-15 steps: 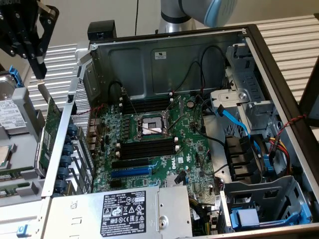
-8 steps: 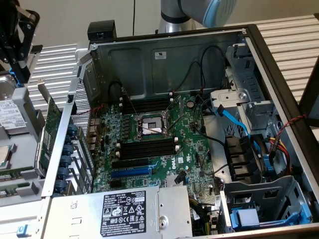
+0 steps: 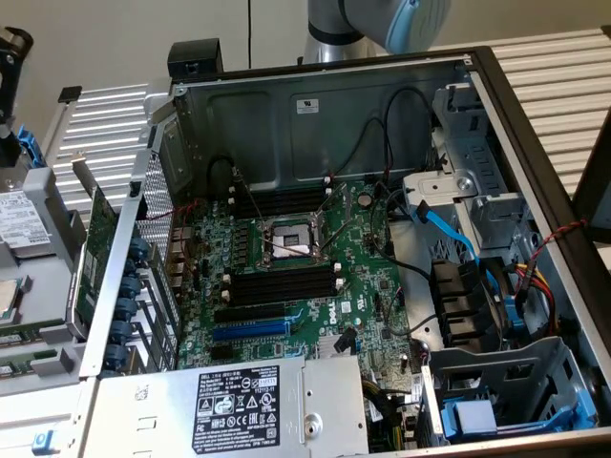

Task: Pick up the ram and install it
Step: 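Reach for the ram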

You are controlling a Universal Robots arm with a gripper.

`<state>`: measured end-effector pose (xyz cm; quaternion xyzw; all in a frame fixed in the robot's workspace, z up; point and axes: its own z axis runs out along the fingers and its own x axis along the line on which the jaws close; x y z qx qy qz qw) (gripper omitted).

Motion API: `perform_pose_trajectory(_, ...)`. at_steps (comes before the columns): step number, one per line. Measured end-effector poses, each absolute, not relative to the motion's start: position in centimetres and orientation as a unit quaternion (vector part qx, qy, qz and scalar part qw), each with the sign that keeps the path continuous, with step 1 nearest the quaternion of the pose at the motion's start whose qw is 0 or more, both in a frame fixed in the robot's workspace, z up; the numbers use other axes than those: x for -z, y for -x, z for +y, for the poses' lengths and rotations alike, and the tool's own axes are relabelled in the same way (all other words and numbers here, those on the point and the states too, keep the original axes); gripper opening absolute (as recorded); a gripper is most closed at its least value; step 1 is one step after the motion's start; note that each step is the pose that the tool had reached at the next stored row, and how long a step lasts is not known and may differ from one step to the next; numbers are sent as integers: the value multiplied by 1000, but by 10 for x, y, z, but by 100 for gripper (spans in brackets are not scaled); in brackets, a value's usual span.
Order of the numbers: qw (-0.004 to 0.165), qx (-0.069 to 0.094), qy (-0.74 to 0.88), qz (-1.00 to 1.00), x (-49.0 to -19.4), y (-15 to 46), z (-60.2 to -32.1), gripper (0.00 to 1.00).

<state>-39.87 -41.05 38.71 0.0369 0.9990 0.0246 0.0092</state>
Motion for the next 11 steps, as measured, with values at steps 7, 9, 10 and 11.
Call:
perform_pose_trajectory(7,9,-25,-37,999,-387,430,-412,11)
perform_pose_trajectory(9,9,-25,-37,999,-387,440,-413,11)
perform_pose_trajectory(10,9,-25,-37,999,-387,444,-413,11)
perform_pose_trajectory(11,9,-25,-37,999,-387,449,-413,11)
